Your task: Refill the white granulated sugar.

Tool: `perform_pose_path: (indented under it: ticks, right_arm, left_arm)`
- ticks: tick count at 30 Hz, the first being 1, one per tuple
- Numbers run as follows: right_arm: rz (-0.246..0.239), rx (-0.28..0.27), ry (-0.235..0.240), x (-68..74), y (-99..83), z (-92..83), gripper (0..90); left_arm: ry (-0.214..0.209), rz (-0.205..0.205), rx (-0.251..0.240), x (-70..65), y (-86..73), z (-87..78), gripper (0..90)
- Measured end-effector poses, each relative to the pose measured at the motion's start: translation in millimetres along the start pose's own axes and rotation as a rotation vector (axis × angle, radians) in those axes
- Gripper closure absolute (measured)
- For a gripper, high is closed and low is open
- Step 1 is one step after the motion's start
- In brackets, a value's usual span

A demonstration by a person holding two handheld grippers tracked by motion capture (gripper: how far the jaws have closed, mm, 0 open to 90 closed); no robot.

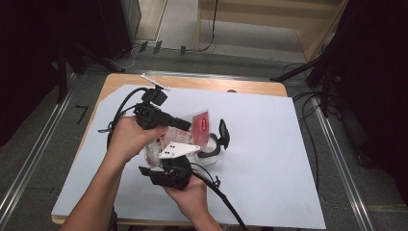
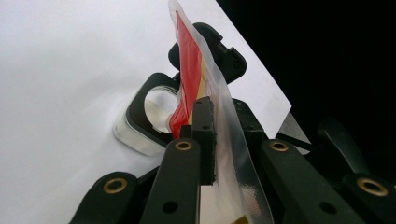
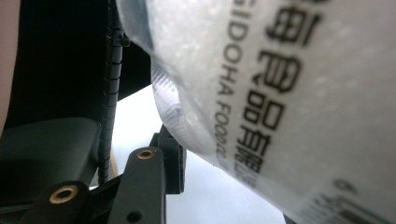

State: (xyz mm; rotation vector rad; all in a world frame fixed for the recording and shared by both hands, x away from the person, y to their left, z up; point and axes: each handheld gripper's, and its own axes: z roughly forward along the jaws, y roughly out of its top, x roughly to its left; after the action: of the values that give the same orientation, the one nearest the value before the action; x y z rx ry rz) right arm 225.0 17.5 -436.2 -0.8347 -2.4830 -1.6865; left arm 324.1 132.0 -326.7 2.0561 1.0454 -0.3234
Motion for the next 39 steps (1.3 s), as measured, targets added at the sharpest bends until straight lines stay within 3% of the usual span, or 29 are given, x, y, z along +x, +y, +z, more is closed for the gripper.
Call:
perform_pose_path:
  ticks: [9, 26, 39]
  right_arm:
    - [0.006, -0.003, -0.006, 0.6, 2.0, -2.0, 63.6]
    - [0.013, -0.018, -0.008, 2.3, 4.8, -2.9, 63.5]
    - [0.013, -0.028, -0.016, 1.1, 4.6, -1.9, 63.4]
  left_arm:
    - [0.012, -0.005, -0.013, 0.7, 1.1, -0.3, 83.3]
    - [0.036, 0.045, -0.016, -3.7, 2.2, -1.7, 82.1]
    - [0.055, 0.055, -0.026, -6.8, 2.6, -1.3, 81.4]
